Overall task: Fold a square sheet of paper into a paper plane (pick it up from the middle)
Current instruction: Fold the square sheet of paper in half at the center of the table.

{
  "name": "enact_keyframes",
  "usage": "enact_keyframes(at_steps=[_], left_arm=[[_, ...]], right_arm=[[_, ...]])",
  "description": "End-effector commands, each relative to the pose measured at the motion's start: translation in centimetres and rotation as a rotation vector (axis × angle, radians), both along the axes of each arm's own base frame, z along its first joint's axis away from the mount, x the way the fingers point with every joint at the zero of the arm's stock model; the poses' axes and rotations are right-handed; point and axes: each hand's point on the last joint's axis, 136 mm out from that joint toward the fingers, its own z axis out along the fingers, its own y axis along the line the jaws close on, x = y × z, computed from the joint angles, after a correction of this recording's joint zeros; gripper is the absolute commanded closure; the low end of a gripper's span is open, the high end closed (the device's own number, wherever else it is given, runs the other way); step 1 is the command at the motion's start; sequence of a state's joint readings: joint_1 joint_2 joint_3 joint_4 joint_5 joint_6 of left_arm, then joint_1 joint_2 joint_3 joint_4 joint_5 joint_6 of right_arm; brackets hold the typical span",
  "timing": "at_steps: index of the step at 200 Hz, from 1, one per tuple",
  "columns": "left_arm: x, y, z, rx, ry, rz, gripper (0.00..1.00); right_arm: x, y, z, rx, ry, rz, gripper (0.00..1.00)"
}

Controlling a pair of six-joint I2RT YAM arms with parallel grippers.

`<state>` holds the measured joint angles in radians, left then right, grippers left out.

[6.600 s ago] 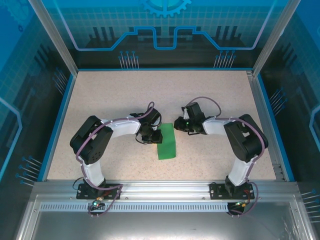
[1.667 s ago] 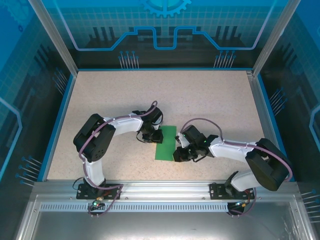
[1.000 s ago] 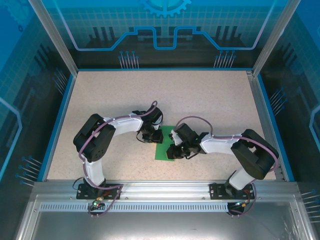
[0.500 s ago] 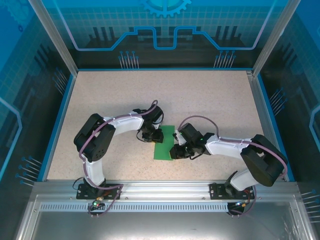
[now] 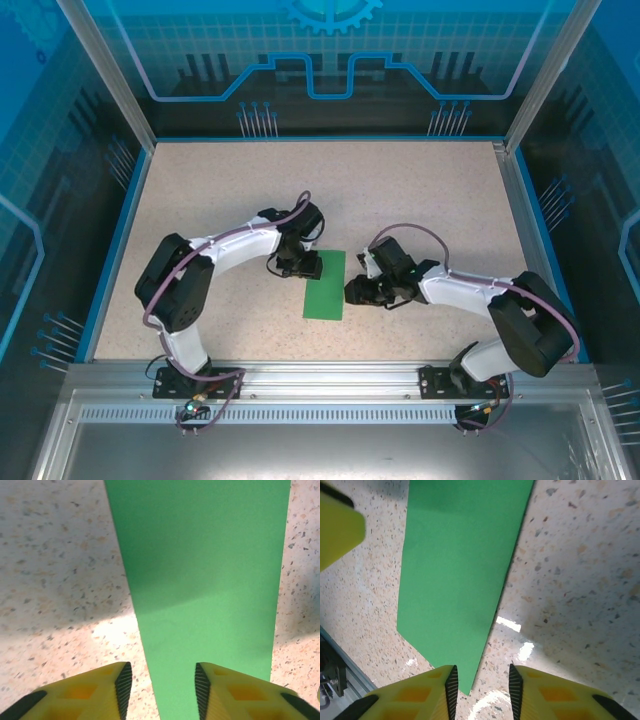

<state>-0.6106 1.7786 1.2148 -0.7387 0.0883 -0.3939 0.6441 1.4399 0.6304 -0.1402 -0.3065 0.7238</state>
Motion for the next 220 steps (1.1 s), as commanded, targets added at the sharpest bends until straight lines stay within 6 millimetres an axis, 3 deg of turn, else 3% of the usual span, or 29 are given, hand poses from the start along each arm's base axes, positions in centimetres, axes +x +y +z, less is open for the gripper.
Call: enact_keyframes(at_steps=[1,32,92,156,220], left_arm=[[-1.0,1.3,0.8,0.019,0.011,0.047,0.51],[-2.0,1.5,0.2,-0.021,0.017,0.091,0.38],[-1.4,-0.4,-1.5,-0.123,0.018,0.117,0.39],[-1.0,-1.0,-3.8,-0.115,0.048,0.106,0.46],[-1.7,0.6,-5.7,-0.026,0.067,0.092,0.64]], right_arm=[[1.5,0.7,1.3,0.044,-0.01,-0.032,0.63],[2.4,1.0,1.3,0.05,0.002,-0.056,0.6],[4.0,1.7,0.4,0.051,0.033,-0.129,0.56],[4.9,2.1,-0.4,0.031,0.047,-0.165,0.52],[5.9,1.9,-0.9,-0.015,0.037,-0.196,0.52]])
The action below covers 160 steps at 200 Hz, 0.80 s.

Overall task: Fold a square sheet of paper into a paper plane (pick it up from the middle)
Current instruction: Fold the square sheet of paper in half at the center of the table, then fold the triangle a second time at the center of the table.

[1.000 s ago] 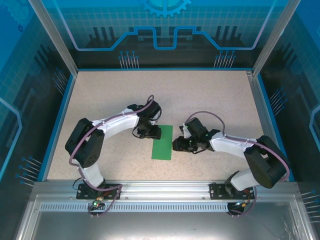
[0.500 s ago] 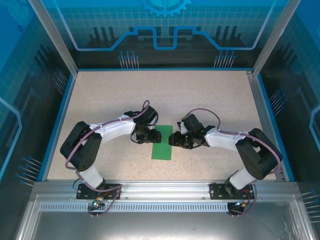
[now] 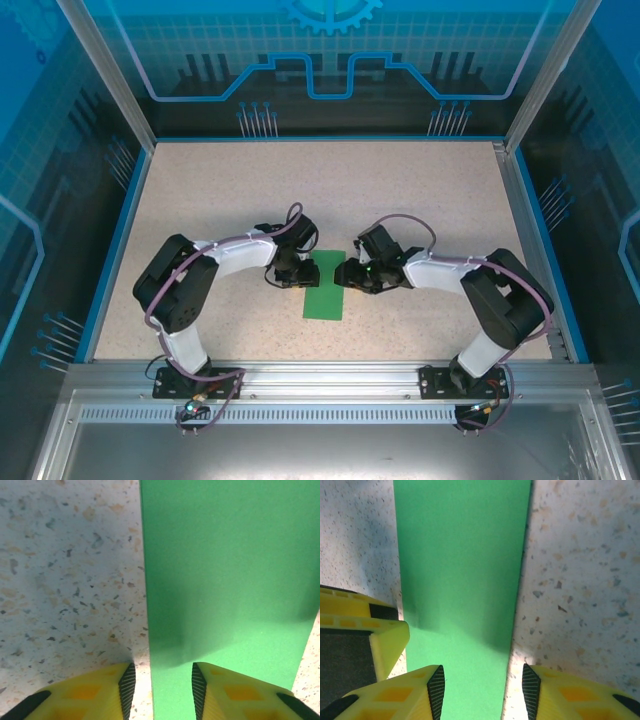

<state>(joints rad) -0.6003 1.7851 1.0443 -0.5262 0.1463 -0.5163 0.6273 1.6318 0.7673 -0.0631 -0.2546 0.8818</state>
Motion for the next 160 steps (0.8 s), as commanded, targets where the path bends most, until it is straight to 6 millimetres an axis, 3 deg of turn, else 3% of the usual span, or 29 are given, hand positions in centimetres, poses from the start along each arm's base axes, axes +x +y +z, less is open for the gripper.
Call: enact_keyframes(at_steps=[1,75,160], left_arm=[[-0.7,0.7,-2.0,0.045,0.031,-0.027,0.64],[-1.5,2.4,-3.9,0.144,0.06,-0.052,0.71],[-2.0,3.7,-6.0,0.267,0.085,-0.095,0.76]], right_arm=[[1.0,0.1,0.2,-0.019,-0.01,-0.026,0.52],[1.8,0.2,-0.6,-0.07,0.001,-0.033,0.52],[1.9,2.0,-0.6,-0.005,0.017,-0.022,0.52]])
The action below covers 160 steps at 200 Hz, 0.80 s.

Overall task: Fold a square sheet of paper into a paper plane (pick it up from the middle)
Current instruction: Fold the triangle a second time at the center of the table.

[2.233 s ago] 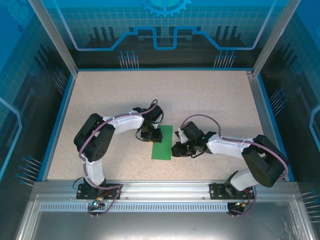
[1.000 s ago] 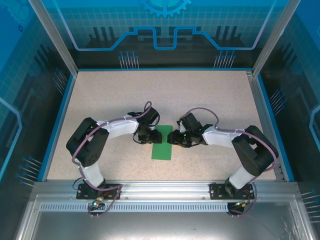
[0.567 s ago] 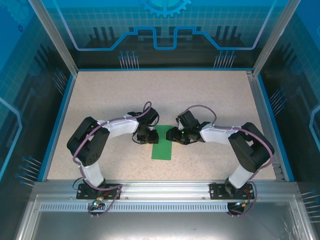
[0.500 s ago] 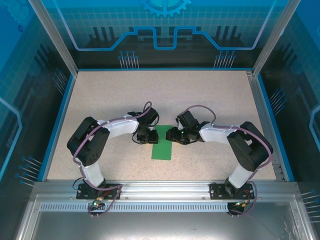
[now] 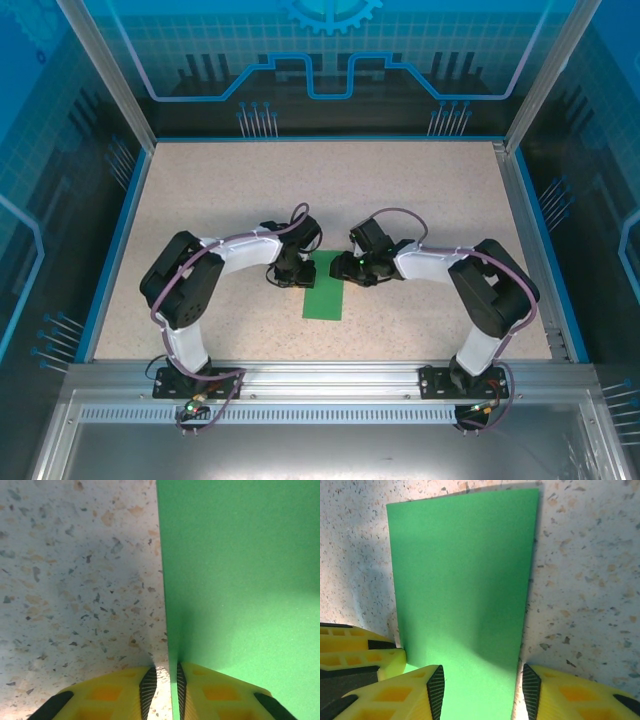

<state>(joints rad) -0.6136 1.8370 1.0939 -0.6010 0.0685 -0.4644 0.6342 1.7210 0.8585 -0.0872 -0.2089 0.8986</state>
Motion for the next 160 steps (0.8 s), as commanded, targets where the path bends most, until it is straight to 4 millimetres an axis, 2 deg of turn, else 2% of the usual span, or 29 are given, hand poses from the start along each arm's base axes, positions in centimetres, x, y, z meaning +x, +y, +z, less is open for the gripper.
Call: enact_keyframes(at_steps=[1,45,109,160], left_arm=[[-2.1,2.7,-5.1,0.161,0.077,-0.042,0.76],[-2.5,3.0,-5.8,0.172,0.093,-0.044,0.78],[-2.7,2.6,-6.0,0.147,0.101,-0.043,0.81],[-2.7,0.8,-4.8,0.042,0.099,-0.03,0.8]], right_arm=[[0.0,1.2,0.2,0.04,0.011,0.009,0.52],[-0.1,2.3,1.8,0.132,-0.004,0.003,0.53],[-0.5,2.7,2.6,0.203,-0.005,-0.009,0.55],[-1.6,3.2,1.2,0.172,0.01,0.019,0.66]])
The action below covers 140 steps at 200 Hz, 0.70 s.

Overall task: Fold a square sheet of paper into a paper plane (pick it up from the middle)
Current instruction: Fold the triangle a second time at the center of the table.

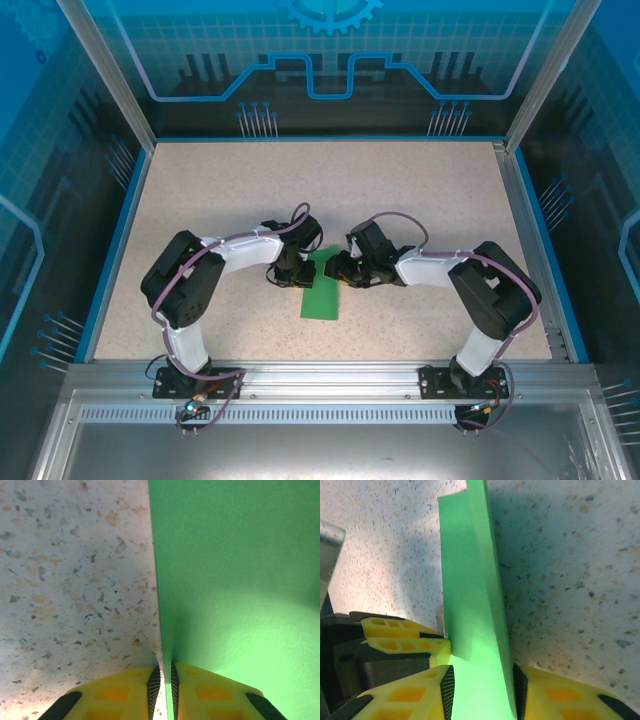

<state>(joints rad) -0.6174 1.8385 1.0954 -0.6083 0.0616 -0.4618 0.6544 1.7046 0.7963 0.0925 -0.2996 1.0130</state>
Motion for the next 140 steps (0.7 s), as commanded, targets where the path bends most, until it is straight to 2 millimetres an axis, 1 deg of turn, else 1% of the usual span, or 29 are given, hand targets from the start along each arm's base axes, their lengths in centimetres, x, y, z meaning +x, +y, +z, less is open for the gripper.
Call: enact_keyframes(at_steps=[1,20,36,67,88,109,126,140], left_arm=[[-2.5,0.7,-4.7,0.03,0.097,-0.024,0.8],[-2.5,0.3,-4.0,0.0,0.09,-0.018,0.8],[-2.4,0.2,-3.3,-0.01,0.082,-0.018,0.8],[-2.2,0.0,-1.5,-0.049,0.058,-0.009,0.76],[-1.7,-0.1,0.6,-0.093,0.028,0.011,0.72],[-1.0,-0.1,3.1,-0.162,-0.009,0.041,0.67],[-0.6,-0.1,4.9,-0.235,-0.027,0.07,0.65],[-0.2,0.2,6.3,-0.285,-0.048,0.097,0.59]], right_arm=[[-1.1,0.8,-0.3,0.004,0.002,0.036,0.66],[-1.2,0.3,-0.8,-0.042,-0.003,0.036,0.71],[-1.2,-0.1,-0.8,-0.062,-0.015,0.035,0.77],[-1.2,-0.7,0.3,-0.085,-0.055,0.042,0.85],[-0.9,-1.0,1.5,-0.07,-0.09,0.045,0.9],[-0.7,-0.9,2.9,-0.027,-0.121,0.052,0.95],[-0.6,-0.9,3.6,0.009,-0.133,0.054,0.96],[-0.4,-0.8,4.4,0.049,-0.143,0.05,0.96]])
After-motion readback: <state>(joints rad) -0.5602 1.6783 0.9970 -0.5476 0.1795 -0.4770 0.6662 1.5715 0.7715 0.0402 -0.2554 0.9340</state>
